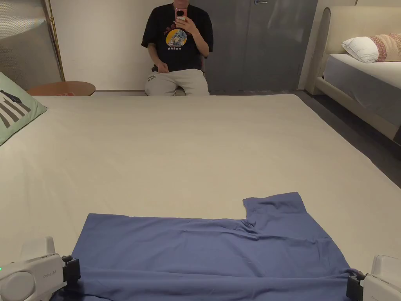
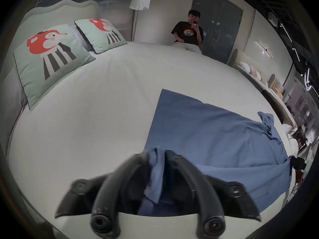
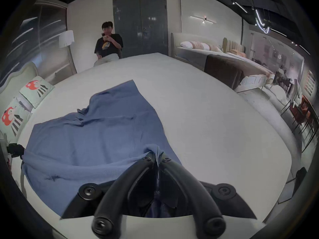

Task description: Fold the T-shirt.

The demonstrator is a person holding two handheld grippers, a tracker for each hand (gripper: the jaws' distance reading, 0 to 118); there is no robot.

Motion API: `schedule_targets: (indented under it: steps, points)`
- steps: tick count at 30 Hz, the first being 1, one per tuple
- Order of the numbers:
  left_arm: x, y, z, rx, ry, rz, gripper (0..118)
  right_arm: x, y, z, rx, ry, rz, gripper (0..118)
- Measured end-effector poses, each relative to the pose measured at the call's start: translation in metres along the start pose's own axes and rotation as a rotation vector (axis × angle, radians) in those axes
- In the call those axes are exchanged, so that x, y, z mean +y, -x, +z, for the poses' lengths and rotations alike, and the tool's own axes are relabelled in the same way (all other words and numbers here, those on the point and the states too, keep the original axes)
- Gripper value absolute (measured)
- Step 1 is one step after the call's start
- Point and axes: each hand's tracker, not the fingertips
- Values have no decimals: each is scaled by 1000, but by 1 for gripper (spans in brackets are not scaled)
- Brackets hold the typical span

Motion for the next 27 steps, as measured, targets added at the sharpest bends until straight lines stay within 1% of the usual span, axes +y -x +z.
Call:
schedule_targets:
  steps: [1,2,3,4,5,6,9,11,12,13,14,15,16,17,18,20,22,27]
  points:
    - [0,1,1,18,-5,2,70,0,1,-2,-7,1,-9,25]
    - [0,4,4,22,-12,7,88,-1,2,0,-10,-7,-6,54]
    - [0,7,9,16,-31,15,102,0,3,4,-45,-32,27,80]
    - [0,9,15,8,-56,20,102,0,4,7,-68,-45,61,80]
    - [0,11,23,6,-87,21,105,0,9,15,-81,-68,86,87]
    - [0,13,30,4,-129,18,109,0,10,23,-82,-103,106,97]
    - [-3,14,54,-3,-190,10,108,1,16,43,-93,-184,154,98]
    - [-7,14,68,-21,-221,8,108,-1,20,56,-92,-229,166,98]
    - [-9,13,75,-29,-229,3,107,-3,22,63,-86,-242,169,97]
    - [-12,12,82,-39,-235,-8,102,-6,22,64,-80,-255,166,95]
    - [-15,12,88,-52,-249,-24,91,-8,22,70,-55,-271,158,89]
    - [-19,10,95,-48,-262,-45,64,-10,22,76,-16,-279,141,71]
    - [-22,8,101,-39,-272,-68,38,-12,22,81,10,-283,125,51]
    - [-27,5,105,-19,-279,-90,13,-13,25,89,27,-291,112,28]
    - [-32,5,110,-17,-286,-103,1,-15,29,96,8,-297,120,1]
    - [-38,7,120,-53,-290,-107,0,-21,31,106,4,-321,127,0]
    - [-43,13,125,-81,-269,-89,0,-27,28,108,36,-314,130,0]
    - [-54,14,129,-59,-234,-112,0,-36,31,117,38,-307,129,0]
